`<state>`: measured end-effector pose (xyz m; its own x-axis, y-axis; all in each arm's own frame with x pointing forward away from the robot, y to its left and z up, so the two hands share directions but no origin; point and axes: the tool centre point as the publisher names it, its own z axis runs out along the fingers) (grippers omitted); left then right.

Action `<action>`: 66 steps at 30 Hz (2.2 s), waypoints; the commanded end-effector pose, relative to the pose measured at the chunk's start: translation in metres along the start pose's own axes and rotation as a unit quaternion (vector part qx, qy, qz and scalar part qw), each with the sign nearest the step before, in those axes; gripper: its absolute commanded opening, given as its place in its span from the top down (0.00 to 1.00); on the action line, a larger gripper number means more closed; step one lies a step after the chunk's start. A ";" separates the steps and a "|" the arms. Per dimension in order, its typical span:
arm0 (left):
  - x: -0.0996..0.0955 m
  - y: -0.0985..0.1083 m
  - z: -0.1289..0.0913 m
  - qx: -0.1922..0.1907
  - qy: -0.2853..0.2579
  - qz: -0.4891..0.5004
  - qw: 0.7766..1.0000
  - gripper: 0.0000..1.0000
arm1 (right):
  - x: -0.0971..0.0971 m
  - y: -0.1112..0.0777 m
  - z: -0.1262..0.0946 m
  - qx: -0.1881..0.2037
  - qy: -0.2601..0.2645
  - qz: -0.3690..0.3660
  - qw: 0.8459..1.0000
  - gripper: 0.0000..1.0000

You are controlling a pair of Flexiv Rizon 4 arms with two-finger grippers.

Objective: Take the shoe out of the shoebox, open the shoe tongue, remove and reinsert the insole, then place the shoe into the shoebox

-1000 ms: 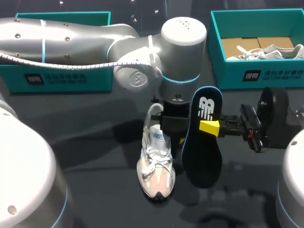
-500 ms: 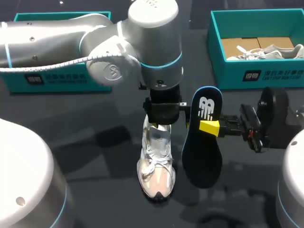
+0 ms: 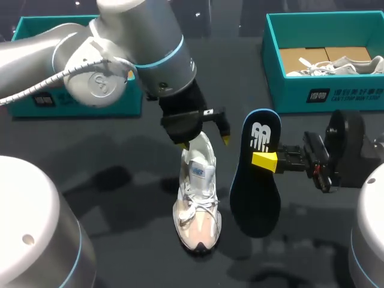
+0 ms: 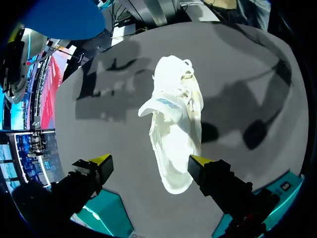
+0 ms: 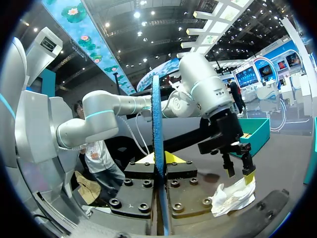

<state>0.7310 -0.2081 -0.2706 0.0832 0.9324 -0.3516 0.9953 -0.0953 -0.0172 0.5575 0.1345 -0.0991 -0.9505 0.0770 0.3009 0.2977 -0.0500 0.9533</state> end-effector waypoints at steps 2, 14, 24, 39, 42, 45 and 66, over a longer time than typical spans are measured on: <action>0.003 0.001 0.005 0.018 -0.038 0.003 0.999 0.00 | 0.002 0.000 0.001 0.000 -0.003 0.000 1.000 1.00; -0.009 0.011 -0.030 0.022 -0.186 0.008 0.982 0.00 | 0.002 0.000 0.001 0.000 -0.003 0.000 1.000 1.00; -0.014 0.008 -0.051 0.001 -0.272 -0.013 0.962 0.00 | 0.002 0.000 0.001 0.000 -0.003 0.000 1.000 1.00; -0.018 0.015 -0.076 -0.034 -0.418 -0.018 0.908 0.00 | -0.045 0.026 -0.024 0.006 0.019 0.055 0.998 1.00; -0.020 0.019 -0.082 -0.037 -0.450 -0.031 0.892 0.00 | -0.062 0.026 -0.030 0.004 0.024 0.068 0.997 1.00; -0.022 0.022 -0.091 -0.039 -0.474 -0.044 0.879 0.00 | -0.078 0.026 -0.034 -0.009 0.028 0.079 0.996 1.00; -0.023 0.034 -0.099 -0.040 -0.514 -0.052 0.855 0.00 | -0.136 0.035 -0.042 -0.028 0.008 0.128 0.991 1.00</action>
<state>0.7656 -0.1951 -0.1663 -0.0570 0.1513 -0.9868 0.9981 0.0317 -0.0528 0.6671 0.0792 -0.1008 -0.8515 0.0705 0.5197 0.5086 -0.1303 0.8511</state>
